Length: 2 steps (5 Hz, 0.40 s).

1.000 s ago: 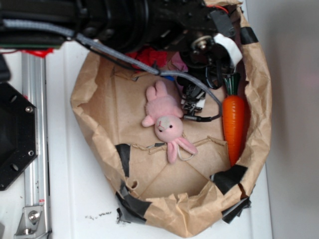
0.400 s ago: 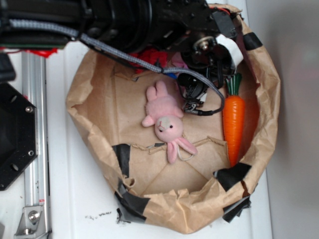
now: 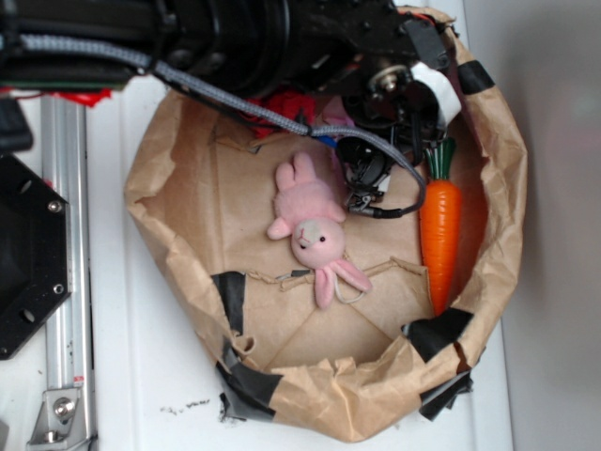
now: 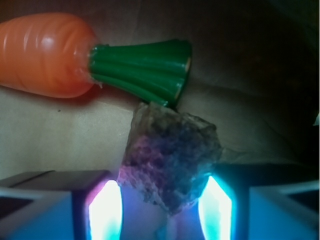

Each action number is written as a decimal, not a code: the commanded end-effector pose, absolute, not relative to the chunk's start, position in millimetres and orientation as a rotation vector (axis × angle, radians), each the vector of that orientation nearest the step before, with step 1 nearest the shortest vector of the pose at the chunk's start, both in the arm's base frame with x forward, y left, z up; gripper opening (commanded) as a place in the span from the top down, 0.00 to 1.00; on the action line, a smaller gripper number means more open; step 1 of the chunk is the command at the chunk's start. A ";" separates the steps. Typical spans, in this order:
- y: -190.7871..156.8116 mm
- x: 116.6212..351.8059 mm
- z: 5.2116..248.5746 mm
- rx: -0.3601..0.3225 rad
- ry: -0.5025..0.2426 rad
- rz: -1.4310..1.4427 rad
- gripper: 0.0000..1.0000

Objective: Grab the rock.

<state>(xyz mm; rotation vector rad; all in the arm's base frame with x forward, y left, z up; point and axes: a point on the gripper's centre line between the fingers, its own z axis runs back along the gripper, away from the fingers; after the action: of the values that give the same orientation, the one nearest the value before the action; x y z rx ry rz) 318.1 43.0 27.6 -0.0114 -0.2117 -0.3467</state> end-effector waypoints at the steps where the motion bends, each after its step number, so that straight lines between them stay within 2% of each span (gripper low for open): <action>1: 27.7 317.8 74.7 -0.055 -0.280 -0.391 1.00; 2: 25.4 313.8 77.8 -0.062 -0.279 -0.395 1.00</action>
<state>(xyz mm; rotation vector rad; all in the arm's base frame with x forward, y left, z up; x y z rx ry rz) 307.6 29.0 55.2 -0.0841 -0.2137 -0.3706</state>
